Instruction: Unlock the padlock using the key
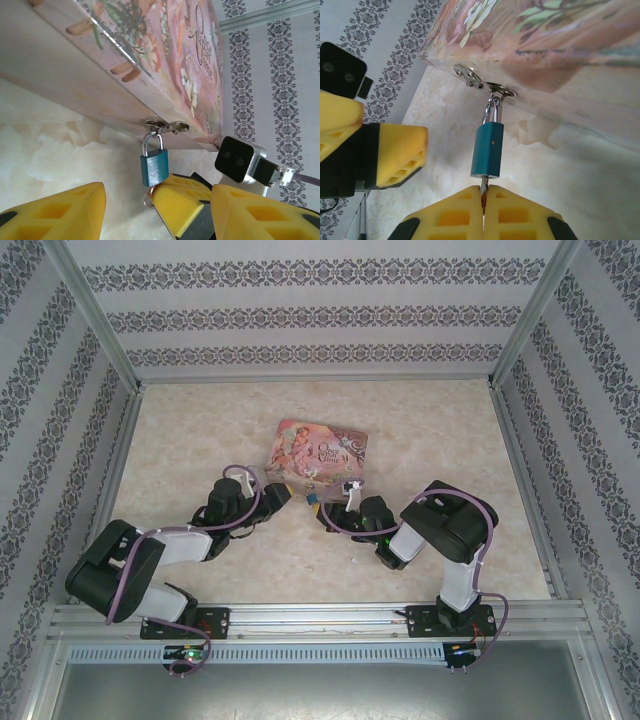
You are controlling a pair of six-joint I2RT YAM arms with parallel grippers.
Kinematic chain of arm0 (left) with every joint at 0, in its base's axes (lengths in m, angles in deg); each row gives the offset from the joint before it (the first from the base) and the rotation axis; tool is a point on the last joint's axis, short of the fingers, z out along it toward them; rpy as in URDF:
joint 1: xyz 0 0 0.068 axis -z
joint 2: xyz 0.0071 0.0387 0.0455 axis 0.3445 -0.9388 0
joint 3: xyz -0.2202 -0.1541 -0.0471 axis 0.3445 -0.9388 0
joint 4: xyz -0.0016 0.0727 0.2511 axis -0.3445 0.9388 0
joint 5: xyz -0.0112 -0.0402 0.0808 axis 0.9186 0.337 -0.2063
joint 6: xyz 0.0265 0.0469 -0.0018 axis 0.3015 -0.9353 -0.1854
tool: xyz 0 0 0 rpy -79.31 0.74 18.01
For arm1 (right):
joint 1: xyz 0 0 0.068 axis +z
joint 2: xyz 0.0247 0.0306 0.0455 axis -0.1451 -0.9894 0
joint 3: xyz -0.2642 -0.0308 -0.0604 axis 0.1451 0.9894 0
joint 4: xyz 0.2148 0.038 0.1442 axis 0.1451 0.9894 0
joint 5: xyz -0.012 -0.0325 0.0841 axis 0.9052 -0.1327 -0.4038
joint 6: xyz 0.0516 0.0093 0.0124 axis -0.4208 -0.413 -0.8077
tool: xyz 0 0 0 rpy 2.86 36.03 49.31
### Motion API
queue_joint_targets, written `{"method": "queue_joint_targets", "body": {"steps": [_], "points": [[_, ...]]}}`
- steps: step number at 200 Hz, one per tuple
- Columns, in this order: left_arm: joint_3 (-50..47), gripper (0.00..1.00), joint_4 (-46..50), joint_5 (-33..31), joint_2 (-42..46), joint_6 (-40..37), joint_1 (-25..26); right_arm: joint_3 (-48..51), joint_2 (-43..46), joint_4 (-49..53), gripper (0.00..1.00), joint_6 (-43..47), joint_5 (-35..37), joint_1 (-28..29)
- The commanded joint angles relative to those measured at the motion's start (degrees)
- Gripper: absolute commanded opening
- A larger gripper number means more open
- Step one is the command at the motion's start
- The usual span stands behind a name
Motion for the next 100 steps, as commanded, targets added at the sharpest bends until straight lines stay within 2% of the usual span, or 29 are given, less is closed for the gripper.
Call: {"method": "queue_joint_targets", "body": {"steps": [1, 65, 100], "points": [[0.3, 0.57, -8.0, 2.2, -3.3, 3.4, 0.9, 0.0, 1.6, -3.2, 0.0, -0.6, -0.5, 0.8], [1.1, 0.53, -25.9, 4.2, -16.7, 10.5, 2.3, -0.5, 1.7, -3.2, 0.0, -1.4, -0.6, 1.1], [2.1, 0.52, -30.9, 4.3, -21.6, 12.7, 3.2, -0.6, 1.6, -3.2, 0.0, -1.5, -0.5, 1.0]]}}
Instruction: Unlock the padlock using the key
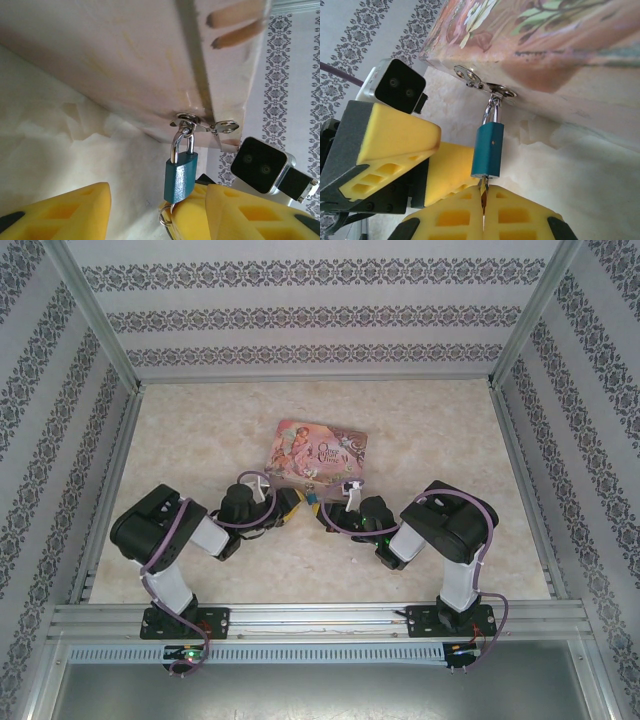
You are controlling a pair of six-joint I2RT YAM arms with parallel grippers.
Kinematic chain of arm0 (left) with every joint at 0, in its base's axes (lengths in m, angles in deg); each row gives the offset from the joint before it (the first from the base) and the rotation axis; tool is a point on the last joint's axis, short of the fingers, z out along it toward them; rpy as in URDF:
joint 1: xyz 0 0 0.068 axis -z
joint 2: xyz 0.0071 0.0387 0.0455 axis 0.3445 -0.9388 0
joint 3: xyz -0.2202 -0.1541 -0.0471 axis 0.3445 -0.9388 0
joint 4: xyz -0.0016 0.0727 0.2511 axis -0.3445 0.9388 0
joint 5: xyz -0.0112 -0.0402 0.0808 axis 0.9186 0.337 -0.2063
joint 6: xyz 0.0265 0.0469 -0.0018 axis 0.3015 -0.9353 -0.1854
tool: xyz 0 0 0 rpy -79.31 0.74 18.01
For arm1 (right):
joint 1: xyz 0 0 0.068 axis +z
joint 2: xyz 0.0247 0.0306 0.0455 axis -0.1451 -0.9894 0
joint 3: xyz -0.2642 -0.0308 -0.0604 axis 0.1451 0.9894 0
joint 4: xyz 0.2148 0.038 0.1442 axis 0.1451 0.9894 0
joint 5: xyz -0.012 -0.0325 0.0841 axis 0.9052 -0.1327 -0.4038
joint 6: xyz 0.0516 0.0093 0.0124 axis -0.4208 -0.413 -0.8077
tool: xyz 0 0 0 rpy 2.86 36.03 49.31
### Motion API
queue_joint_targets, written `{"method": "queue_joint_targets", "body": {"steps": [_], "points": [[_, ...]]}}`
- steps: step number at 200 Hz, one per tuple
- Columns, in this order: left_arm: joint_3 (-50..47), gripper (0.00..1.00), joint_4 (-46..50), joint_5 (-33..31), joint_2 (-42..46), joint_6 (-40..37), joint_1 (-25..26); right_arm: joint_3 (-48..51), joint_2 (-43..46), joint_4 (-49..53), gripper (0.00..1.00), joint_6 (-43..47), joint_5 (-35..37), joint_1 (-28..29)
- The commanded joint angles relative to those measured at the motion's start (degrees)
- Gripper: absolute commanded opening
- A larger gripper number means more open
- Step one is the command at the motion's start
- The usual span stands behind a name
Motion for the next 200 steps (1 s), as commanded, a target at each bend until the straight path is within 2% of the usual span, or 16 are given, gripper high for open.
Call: {"method": "queue_joint_targets", "body": {"steps": [1, 37, 153, 200], "points": [[1.5, 0.52, -9.6, 1.1, -2.6, 3.0, 1.0, -0.6, 1.6, -3.2, 0.0, -1.1, -0.5, 1.0], [2.1, 0.49, -16.8, 0.8, -8.3, 6.2, 1.6, -0.8, 1.5, -3.2, 0.0, -1.0, -0.6, 1.0], [6.4, 0.43, -16.8, 1.1, -11.7, 7.0, 2.4, -0.8, 1.9, -3.2, 0.0, -2.2, -1.4, 0.9], [7.8, 0.33, -16.8, 1.1, -12.2, 7.2, 2.4, -0.8, 2.2, -3.2, 0.0, -2.8, -1.4, 0.8]]}}
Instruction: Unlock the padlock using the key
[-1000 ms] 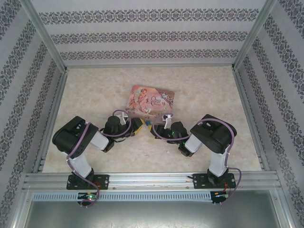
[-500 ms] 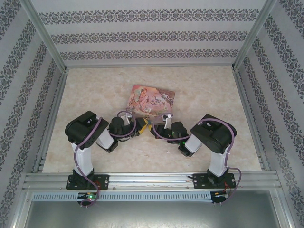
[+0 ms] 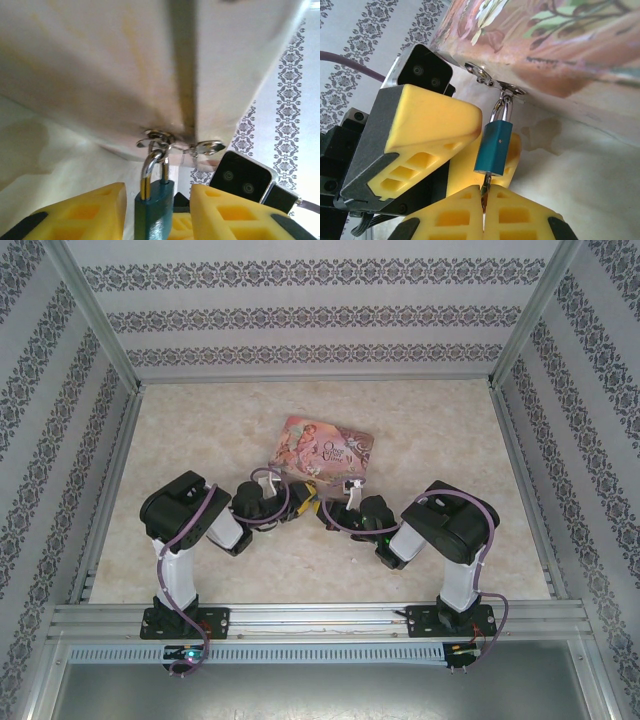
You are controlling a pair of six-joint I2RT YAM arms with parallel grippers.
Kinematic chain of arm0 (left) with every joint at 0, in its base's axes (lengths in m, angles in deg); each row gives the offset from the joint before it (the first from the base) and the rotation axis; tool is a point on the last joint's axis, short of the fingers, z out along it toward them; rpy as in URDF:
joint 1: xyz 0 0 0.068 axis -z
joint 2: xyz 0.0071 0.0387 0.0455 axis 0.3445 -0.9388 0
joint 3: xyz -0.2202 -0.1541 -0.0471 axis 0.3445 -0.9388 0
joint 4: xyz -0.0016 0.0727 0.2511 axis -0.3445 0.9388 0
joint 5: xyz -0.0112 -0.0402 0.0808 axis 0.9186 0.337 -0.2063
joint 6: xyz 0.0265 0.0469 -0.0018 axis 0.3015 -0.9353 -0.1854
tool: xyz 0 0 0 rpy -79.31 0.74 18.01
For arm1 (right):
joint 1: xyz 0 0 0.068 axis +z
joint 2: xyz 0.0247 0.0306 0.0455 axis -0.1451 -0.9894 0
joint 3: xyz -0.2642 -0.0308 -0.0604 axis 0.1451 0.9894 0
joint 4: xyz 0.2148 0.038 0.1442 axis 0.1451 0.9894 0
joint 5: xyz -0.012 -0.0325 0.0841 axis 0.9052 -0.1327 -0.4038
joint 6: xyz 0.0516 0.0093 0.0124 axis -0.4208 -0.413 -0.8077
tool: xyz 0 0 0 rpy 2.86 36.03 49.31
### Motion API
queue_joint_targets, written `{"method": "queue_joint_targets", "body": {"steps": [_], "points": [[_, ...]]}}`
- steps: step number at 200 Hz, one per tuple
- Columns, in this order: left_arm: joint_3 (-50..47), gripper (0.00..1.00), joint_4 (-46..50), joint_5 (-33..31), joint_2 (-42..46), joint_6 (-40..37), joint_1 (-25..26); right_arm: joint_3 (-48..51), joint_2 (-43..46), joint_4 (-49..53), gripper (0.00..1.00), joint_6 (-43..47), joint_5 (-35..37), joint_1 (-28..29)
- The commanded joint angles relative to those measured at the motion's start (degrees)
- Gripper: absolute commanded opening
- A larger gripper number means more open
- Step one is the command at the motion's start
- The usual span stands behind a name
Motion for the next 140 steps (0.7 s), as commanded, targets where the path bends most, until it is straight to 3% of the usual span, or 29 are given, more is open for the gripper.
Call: {"method": "queue_joint_targets", "body": {"steps": [1, 46, 83, 115, 140], "points": [[1.6, 0.33, -4.1, 0.1, -1.1, 0.4, 0.4, -0.6, 1.8, -3.2, 0.0, -1.1, -2.2, 0.8], [2.1, 0.19, -4.0, 0.1, -1.1, 0.3, 0.5, -0.4, 2.1, -3.2, 0.0, -1.3, -2.2, 0.7], [1.0, 0.11, -1.7, -2.0, 1.4, 0.1, 0.8, 2.7, 4.9, -3.0, 0.18, -0.2, 1.5, 0.6], [0.8, 0.07, 8.7, -4.1, 8.8, -2.4, 1.6, 6.9, 10.2, -0.3, 0.31, 2.8, 5.8, 0.5], [1.7, 0.06, 19.5, -5.7, 15.4, -4.1, 2.2, 9.1, 16.8, 5.1, 0.35, 7.7, 8.1, 0.6]]}}
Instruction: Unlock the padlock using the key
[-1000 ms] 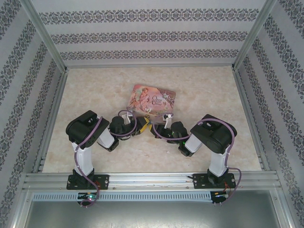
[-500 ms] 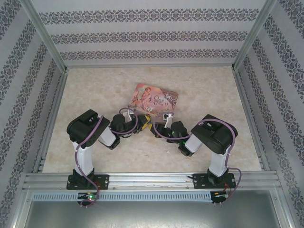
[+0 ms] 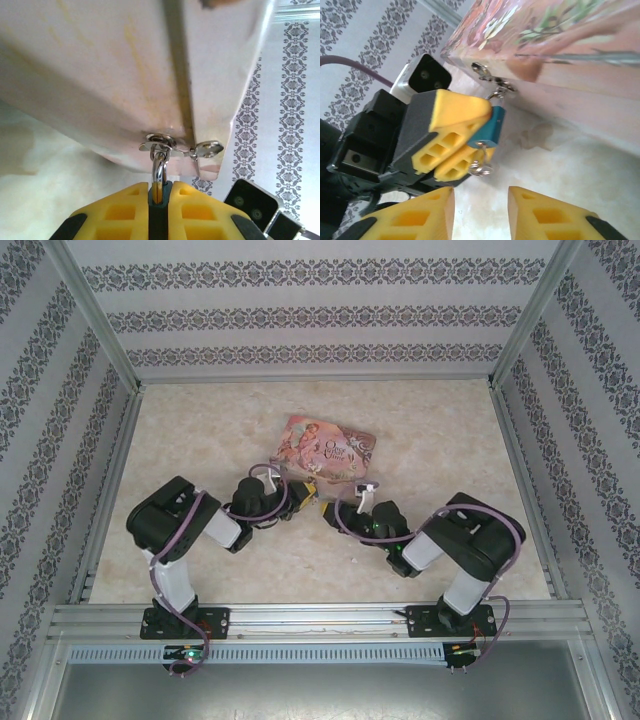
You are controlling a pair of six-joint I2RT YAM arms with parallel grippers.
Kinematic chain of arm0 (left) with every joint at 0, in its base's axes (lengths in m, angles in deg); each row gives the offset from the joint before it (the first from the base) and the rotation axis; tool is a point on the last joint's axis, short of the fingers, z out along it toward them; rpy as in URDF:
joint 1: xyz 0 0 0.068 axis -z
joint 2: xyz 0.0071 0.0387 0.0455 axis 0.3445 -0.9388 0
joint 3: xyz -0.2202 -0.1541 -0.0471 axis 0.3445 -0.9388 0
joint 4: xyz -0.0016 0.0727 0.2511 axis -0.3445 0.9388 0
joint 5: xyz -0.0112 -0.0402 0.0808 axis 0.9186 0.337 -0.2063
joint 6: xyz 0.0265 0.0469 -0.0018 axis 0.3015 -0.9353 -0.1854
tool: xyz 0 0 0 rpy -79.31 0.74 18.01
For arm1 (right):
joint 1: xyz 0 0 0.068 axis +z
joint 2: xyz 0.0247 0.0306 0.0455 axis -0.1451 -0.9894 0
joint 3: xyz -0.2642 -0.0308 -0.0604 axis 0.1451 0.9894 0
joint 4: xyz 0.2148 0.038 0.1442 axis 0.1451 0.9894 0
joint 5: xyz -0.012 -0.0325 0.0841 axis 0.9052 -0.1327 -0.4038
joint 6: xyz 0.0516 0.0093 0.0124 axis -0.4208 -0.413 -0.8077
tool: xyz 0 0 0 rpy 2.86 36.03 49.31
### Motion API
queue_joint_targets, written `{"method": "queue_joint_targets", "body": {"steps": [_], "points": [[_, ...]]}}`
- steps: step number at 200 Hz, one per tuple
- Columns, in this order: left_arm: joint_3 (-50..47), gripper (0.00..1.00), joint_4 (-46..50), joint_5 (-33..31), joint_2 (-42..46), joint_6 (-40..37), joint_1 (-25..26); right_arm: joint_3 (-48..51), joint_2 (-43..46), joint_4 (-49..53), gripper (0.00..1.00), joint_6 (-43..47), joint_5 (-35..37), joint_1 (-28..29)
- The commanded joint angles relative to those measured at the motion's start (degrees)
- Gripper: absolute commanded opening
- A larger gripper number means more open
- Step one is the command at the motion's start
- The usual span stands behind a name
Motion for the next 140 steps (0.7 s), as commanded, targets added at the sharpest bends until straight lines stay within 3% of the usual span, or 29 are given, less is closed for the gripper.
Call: {"method": "queue_joint_targets", "body": {"steps": [1, 36, 76, 108, 140], "points": [[1.3, 0.06, 8.7, -2.2, 6.9, -3.2, 1.2, 1.9, 5.9, 3.7, 0.35, 6.0, 3.9, 0.6], [3.5, 0.05, 24.5, -4.0, 15.0, -3.9, 1.8, 2.8, 21.0, 19.9, 0.38, 18.8, 8.3, 1.5], [5.4, 0.02, 35.7, -6.4, 21.0, -2.0, 2.4, -2.0, 39.6, 45.6, 0.43, 43.2, 15.1, 5.6], [4.1, 0.02, 34.4, -8.6, 22.3, 3.9, 2.9, -3.0, 47.1, 51.9, 0.44, 58.8, 19.1, 7.9], [4.0, 0.0, 37.7, -9.7, 23.4, 8.6, 3.9, -4.4, 47.5, 53.4, 0.43, 75.6, 20.3, 10.3]]}}
